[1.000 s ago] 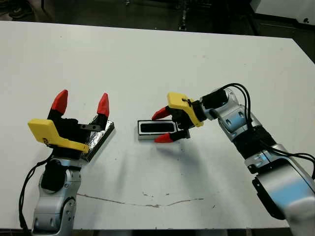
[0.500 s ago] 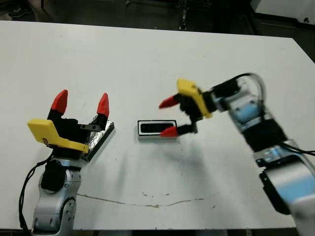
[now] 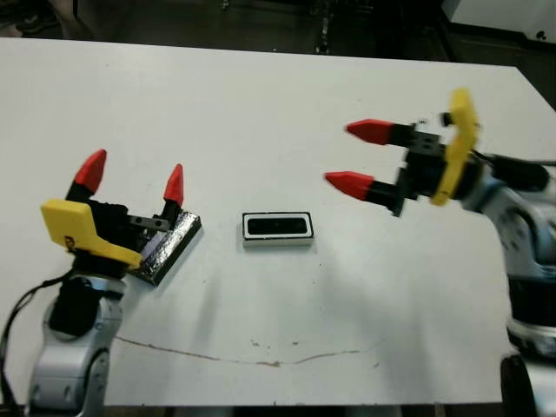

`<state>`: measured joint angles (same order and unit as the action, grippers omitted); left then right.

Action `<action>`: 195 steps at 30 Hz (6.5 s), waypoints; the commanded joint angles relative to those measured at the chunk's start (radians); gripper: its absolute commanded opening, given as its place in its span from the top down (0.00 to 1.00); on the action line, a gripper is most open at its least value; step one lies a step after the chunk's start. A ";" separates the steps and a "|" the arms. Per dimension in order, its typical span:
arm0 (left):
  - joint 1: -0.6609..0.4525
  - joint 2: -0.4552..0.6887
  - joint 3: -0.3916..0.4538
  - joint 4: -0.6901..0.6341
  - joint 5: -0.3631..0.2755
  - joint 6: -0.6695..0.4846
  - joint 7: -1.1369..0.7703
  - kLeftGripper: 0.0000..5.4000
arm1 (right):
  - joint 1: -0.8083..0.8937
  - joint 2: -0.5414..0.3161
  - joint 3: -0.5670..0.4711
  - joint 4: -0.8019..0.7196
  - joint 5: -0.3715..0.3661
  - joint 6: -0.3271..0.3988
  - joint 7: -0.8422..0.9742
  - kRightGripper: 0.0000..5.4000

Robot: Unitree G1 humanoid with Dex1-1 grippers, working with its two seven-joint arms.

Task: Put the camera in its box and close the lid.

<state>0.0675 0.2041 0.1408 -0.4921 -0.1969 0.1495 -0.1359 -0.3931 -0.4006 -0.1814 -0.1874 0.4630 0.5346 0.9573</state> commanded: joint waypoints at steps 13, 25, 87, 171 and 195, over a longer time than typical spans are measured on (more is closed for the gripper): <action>-0.016 0.176 0.008 -0.024 0.011 0.221 -0.127 0.00 | 0.488 0.258 -0.042 -0.291 -0.148 -0.263 -0.598 0.24; -0.117 0.371 0.024 0.027 -0.104 0.457 -0.341 0.00 | 0.540 0.293 -0.003 -0.237 -0.167 -0.371 -0.674 0.60; -0.238 0.476 -0.190 0.155 -0.025 0.716 -0.429 0.00 | 0.565 0.241 0.032 -0.226 -0.173 -0.380 -0.678 1.00; -0.756 0.283 -0.437 0.973 0.043 0.146 -1.136 0.41 | 0.563 0.242 0.046 -0.221 -0.166 -0.378 -0.701 1.00; -0.728 0.185 -0.497 0.944 0.076 0.137 -1.166 0.41 | 0.574 0.244 0.045 -0.225 -0.163 -0.374 -0.705 1.00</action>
<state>-0.7058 0.4226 -0.3149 0.4632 -0.1456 0.3161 -1.3040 0.1692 -0.1506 -0.1299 -0.4163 0.3005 0.1533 0.2595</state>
